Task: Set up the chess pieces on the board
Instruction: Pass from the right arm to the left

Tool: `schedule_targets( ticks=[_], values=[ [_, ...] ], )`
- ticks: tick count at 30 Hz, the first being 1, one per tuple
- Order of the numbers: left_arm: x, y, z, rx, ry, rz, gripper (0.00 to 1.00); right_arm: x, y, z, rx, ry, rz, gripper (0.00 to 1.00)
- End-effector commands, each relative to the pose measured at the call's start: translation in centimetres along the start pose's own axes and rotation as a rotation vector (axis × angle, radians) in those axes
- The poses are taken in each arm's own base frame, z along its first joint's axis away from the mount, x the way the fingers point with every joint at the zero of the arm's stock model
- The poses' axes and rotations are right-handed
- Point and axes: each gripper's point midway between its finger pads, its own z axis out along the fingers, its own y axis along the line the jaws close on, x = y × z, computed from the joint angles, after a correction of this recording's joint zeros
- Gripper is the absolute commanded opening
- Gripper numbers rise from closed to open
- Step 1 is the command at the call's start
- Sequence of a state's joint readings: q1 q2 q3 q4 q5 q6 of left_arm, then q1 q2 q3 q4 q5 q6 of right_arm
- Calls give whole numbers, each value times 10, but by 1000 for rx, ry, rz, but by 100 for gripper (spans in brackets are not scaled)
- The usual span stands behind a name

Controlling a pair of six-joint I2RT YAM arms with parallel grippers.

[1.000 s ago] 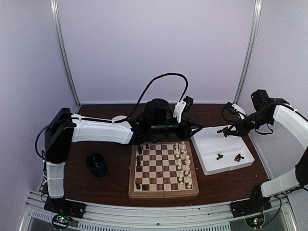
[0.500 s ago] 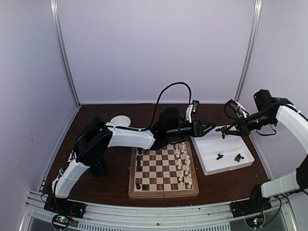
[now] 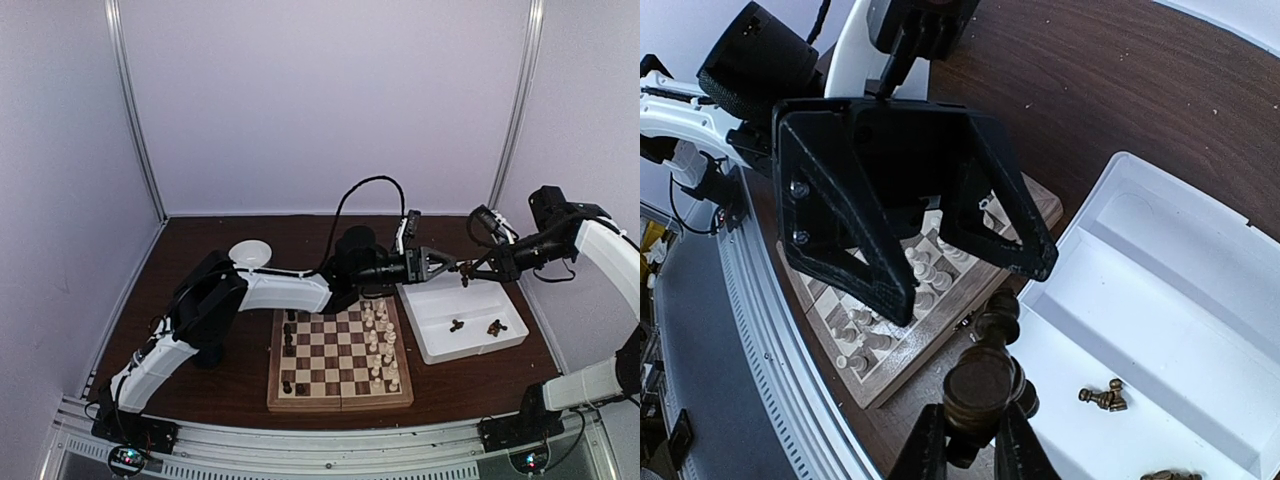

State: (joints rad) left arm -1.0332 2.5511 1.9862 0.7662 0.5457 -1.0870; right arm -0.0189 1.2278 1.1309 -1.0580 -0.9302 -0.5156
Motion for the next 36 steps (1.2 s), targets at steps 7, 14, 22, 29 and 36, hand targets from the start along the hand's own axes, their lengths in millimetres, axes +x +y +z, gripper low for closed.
schedule_targets(
  ticks=[7, 14, 22, 29, 36],
  values=[
    [-2, -21, 5, 94, 21, -11, 58, -16, 0, -8, -9, -58, -3, 14],
    [7, -23, 8, 100, 54, -22, 57, -18, -4, -10, 3, -70, 8, 14],
    [10, -18, 9, 86, 64, -47, 46, -18, -11, -10, 22, -76, 30, 14],
    [13, -14, 7, 82, 69, -77, 46, -15, -19, -10, 55, -73, 37, 14],
    [7, -12, -5, 20, 60, -53, 44, 39, -62, -3, 255, 133, -15, 13]
  ],
)
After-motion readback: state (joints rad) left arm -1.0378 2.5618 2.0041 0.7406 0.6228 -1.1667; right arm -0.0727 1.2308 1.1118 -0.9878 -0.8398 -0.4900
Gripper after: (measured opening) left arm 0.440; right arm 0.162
